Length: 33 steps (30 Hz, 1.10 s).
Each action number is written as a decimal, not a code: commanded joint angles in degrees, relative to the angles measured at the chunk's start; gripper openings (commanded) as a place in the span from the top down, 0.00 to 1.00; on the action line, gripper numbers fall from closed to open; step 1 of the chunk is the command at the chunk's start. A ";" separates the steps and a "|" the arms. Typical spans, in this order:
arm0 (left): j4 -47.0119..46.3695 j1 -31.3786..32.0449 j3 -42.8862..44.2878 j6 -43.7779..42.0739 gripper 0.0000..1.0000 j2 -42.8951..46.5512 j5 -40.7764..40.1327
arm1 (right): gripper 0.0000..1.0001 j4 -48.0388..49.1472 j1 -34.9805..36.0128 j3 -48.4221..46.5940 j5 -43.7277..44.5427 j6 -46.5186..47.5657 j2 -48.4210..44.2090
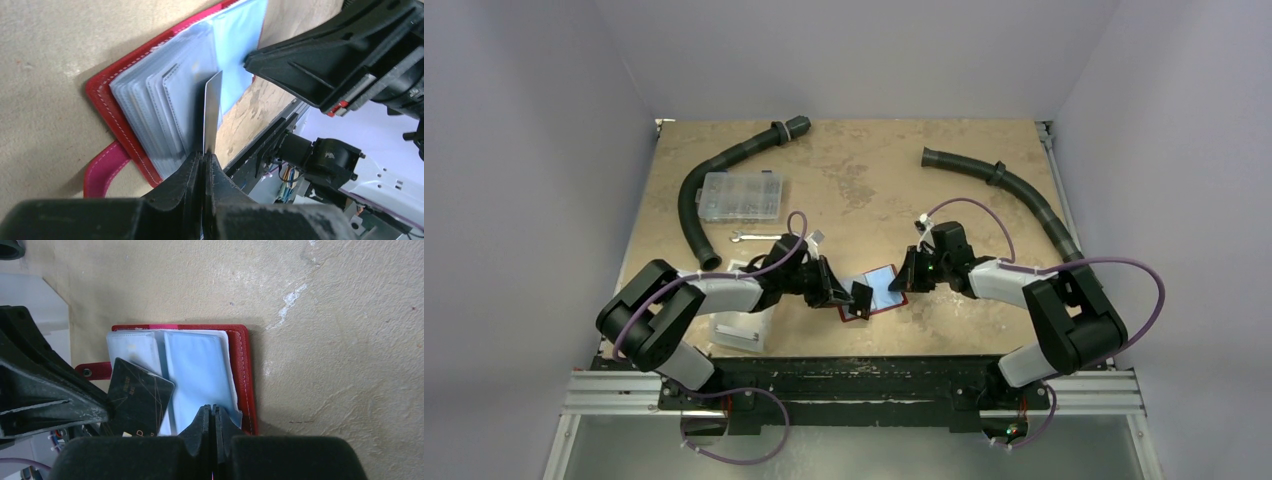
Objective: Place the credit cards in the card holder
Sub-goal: Insert the credit card into the card holder.
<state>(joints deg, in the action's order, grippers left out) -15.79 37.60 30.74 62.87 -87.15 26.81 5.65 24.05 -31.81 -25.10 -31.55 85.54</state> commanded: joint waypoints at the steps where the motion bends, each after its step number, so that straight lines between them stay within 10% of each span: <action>1: -2.59 0.14 0.73 3.31 1.00 -1.88 -0.77 | 1.00 0.30 -0.07 0.79 3.35 0.48 0.08; 33: 19.20 1.64 9.74 2.92 1.00 -0.36 -7.31 | 1.00 1.42 -0.06 1.14 2.43 1.04 0.36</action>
<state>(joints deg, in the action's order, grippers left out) 0.58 38.72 39.29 65.41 -88.31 20.12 6.11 24.05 -31.57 -25.10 -31.55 85.47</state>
